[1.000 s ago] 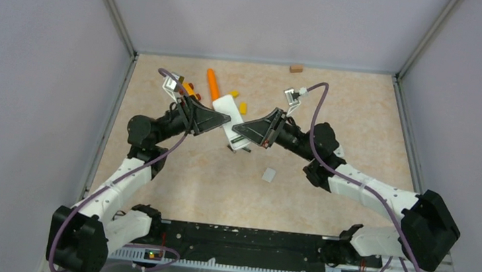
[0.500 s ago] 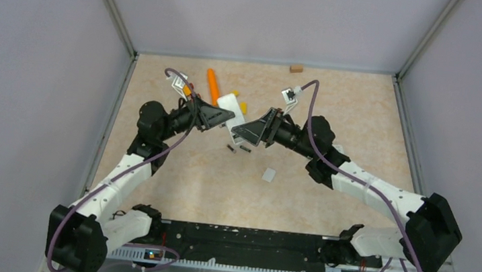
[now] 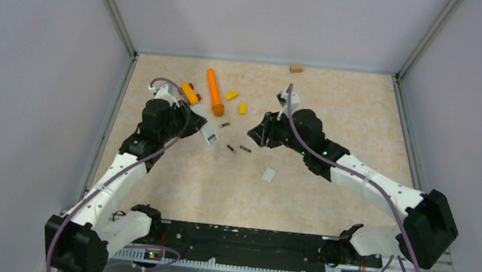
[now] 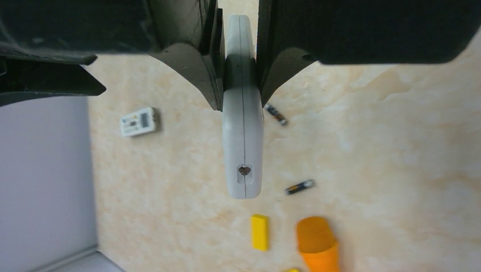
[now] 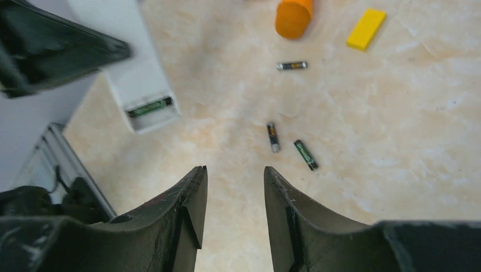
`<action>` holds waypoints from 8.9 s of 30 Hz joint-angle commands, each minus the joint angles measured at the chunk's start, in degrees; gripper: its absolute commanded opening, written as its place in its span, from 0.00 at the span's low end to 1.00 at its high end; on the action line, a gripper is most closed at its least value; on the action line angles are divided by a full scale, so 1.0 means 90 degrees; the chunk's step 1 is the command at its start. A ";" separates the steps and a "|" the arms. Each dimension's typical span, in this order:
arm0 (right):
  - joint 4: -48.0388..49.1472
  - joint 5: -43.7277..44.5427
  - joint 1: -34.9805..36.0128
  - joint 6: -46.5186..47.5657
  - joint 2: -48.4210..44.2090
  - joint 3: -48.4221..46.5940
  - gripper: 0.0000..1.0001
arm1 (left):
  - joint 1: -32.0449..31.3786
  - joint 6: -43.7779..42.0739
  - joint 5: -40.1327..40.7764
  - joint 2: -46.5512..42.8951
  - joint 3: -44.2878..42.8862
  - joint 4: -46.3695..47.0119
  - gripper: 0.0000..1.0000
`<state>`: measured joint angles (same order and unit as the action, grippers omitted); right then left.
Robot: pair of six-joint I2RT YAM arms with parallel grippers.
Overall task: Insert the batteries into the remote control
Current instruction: Pick up the battery from the center of the board, then place the battery at the center of the board, then pick up the battery from the center of the board, then load the battery into the remote control.
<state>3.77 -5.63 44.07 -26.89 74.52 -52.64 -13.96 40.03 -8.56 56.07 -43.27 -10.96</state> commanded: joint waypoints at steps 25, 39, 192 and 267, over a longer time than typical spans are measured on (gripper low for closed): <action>-0.3115 0.0843 0.0946 0.2265 0.5226 -0.4580 0.45 | 0.0076 -0.0254 0.2604 -0.1249 -0.0499 -0.0981 0.00; -0.3439 0.1689 0.0995 0.1601 0.5334 -0.4779 0.00 | 0.0086 -0.0229 0.2461 -0.1353 -0.0521 -0.0989 0.00; 0.0381 -0.3303 0.1505 0.6745 -0.0993 0.0274 0.00 | -0.0500 0.0454 -0.5619 0.1372 -0.1120 0.0924 0.00; -0.0267 -0.1081 0.0836 -0.3144 -0.0885 -0.0128 0.93 | -0.0379 0.0801 -0.5453 0.1566 -0.1121 0.1169 0.00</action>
<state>-6.50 -8.91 52.10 -50.96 64.20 -53.15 -17.76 46.65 -56.12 71.24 -51.77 -3.57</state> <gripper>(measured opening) 0.935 0.252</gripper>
